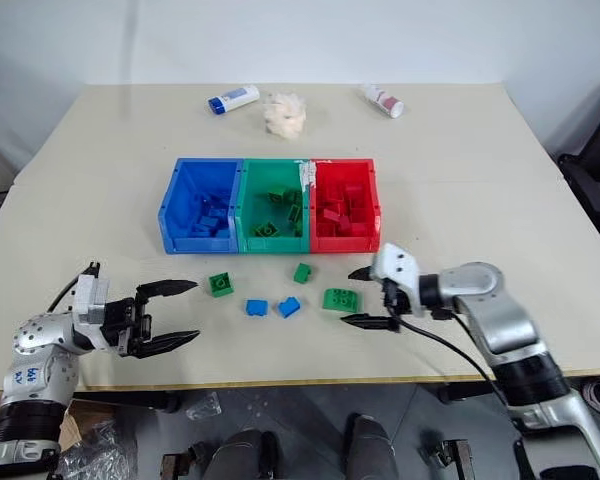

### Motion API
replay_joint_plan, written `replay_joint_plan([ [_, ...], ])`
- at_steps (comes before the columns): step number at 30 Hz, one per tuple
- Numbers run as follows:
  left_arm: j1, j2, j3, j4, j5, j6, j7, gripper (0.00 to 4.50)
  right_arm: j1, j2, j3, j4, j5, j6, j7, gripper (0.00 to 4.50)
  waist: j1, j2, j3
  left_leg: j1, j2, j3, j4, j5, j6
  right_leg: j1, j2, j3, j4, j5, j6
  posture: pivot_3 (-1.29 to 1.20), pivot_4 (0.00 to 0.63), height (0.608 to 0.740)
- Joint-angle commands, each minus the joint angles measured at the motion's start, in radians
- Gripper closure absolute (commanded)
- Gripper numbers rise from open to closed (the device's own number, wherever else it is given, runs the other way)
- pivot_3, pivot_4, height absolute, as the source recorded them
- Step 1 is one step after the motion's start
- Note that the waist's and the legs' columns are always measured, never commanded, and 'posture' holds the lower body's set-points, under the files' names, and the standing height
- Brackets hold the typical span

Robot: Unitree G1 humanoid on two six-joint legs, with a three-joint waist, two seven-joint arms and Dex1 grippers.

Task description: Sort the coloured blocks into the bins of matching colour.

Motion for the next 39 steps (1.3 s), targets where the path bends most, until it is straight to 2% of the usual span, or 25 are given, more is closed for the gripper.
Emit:
replay_joint_plan([
  [1,0.009,0.025,0.06,0.034,-0.025,-0.042,-0.017,0.0,-0.027,0.027,0.013,0.042,-0.04,-0.043,-0.03,0.03,0.001,0.0,0.0,0.0,0.0,0.0,0.0,0.0,0.0,0.0,0.0,0.0,0.0,0.0,0.0,0.0,0.15,0.74],
  [4,0.03,0.042,0.084,0.056,-0.022,-0.065,-0.032,0.0,-0.031,0.05,0.019,0.066,-0.053,-0.056,-0.047,0.03,0.0,0.0,0.0,0.0,0.0,0.0,0.001,0.0,0.0,0.0,0.0,0.0,0.0,0.0,0.0,0.0,0.15,0.74],
  [7,0.045,0.049,0.099,0.053,-0.027,-0.069,-0.035,0.0,-0.018,0.053,0.02,0.056,-0.048,-0.054,-0.045,0.91,-0.001,0.0,0.0,0.0,0.0,0.0,0.0,0.0,0.0,0.0,0.0,0.0,0.0,0.0,0.0,0.0,0.15,0.74],
  [13,0.065,0.043,0.111,0.016,-0.034,-0.063,-0.023,0.0,0.003,0.041,0.003,0.014,-0.029,-0.054,-0.04,3.01,0.0,0.0,0.0,0.0,0.0,0.0,0.001,0.0,0.0,0.0,0.0,0.0,0.0,0.0,0.0,0.0,0.15,0.74],
  [20,0.098,0.033,0.108,-0.035,-0.041,-0.052,-0.002,0.0,-0.02,0.055,-0.053,-0.088,0.049,-0.007,-0.043,3.0,0.0,0.0,0.0,0.0,0.0,0.0,0.001,0.0,0.0,0.0,0.0,0.0,0.001,0.0,0.0,0.0,0.15,0.74],
  [22,0.1,0.028,0.102,-0.046,-0.042,-0.047,0.005,0.0,-0.108,0.117,-0.072,-0.063,0.073,0.012,-0.09,3.0,-0.004,0.0,0.0,0.0,0.0,0.0,0.001,0.0,0.0,0.0,0.0,0.0,0.001,0.0,0.0,0.0,0.15,0.74],
  [25,0.098,0.022,0.093,-0.057,-0.043,-0.042,0.012,0.0,-0.235,0.204,-0.077,0.047,0.045,-0.015,-0.16,3.0,-0.016,0.0,0.0,0.001,0.0,0.0,0.001,0.0,0.0,-0.001,0.0,0.001,0.004,0.0,-0.001,0.0,0.15,0.74],
  [30,0.086,0.015,0.083,-0.064,-0.043,-0.037,0.018,0.0,-0.444,0.359,-0.092,0.366,-0.013,-0.17,-0.278,3.0,-0.016,0.0,0.0,0.001,0.0,0.0,0.0,0.0,-0.001,-0.001,0.0,0.001,0.004,-0.001,-0.002,0.0,0.15,0.74],
  [32,0.083,0.014,0.08,-0.064,-0.043,-0.037,0.018,0.0,-0.539,0.409,-0.093,0.541,-0.062,-0.232,-0.363,2.27,-0.02,0.0,0.0,0.0,0.0,0.0,0.0,0.0,0.0,-0.001,0.0,0.001,0.004,-0.001,-0.001,0.0,0.15,0.74],
  [34,0.081,0.013,0.079,-0.065,-0.044,-0.037,0.018,0.0,-0.584,0.439,-0.098,0.637,-0.077,-0.301,-0.379,1.79,-0.025,0.0,0.0,0.0,0.0,0.001,0.0,0.0,-0.001,-0.002,0.0,0.001,0.004,-0.001,-0.001,0.0,0.15,0.74],
  [39,0.077,0.013,0.079,-0.062,-0.042,-0.039,0.019,0.0,-0.592,0.445,-0.099,0.696,-0.089,-0.377,-0.341,0.06,-0.031,0.0,0.0,0.0,0.0,0.001,-0.002,0.0,-0.001,-0.002,0.0,0.001,0.003,-0.001,-0.001,0.0,0.15,0.74],
])
